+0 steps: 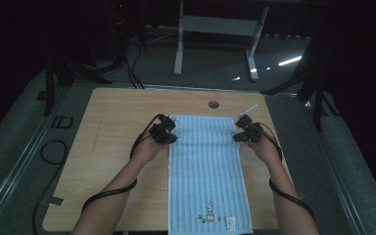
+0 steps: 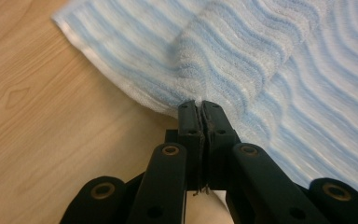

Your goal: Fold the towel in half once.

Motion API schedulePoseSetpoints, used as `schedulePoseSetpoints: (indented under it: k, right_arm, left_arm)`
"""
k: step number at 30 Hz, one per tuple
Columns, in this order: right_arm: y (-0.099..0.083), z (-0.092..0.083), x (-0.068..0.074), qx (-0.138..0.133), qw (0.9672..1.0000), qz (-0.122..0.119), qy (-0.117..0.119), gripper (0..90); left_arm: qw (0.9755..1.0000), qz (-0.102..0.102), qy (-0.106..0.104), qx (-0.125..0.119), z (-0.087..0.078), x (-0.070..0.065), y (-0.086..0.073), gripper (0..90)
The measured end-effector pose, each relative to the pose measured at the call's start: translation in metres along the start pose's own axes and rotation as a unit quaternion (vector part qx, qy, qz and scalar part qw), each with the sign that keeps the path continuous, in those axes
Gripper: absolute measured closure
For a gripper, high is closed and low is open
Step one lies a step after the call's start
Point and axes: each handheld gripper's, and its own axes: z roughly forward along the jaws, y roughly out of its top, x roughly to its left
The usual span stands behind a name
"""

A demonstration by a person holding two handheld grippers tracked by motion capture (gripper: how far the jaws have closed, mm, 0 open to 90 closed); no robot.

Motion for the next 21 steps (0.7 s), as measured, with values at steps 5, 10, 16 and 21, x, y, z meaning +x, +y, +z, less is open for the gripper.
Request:
schedulePoseSetpoints:
  k: [5, 10, 16, 21]
  right_arm:
    - [-0.026, -0.007, 0.014, -0.006, 0.9998, -0.015, 0.012, 86.6]
    - [-0.045, -0.008, 0.026, 0.012, 0.999, -0.032, 0.029, 77.8]
    - [-0.045, -0.02, 0.031, -0.013, 0.9992, -0.031, 0.021, 77.7]
    - [-0.045, -0.004, 0.038, 0.002, 0.9989, -0.041, 0.023, 78.0]
  left_arm:
    - [0.9995, 0.018, -0.025, -0.003, -0.016, -0.024, -0.021, 86.5]
    - [0.9957, 0.043, -0.07, 0.044, -0.018, -0.044, -0.032, 67.4]
    - [0.997, 0.065, -0.036, 0.025, -0.019, -0.057, -0.022, 65.8]
    - [0.9961, 0.071, -0.024, 0.048, 0.0, -0.058, -0.022, 66.3]
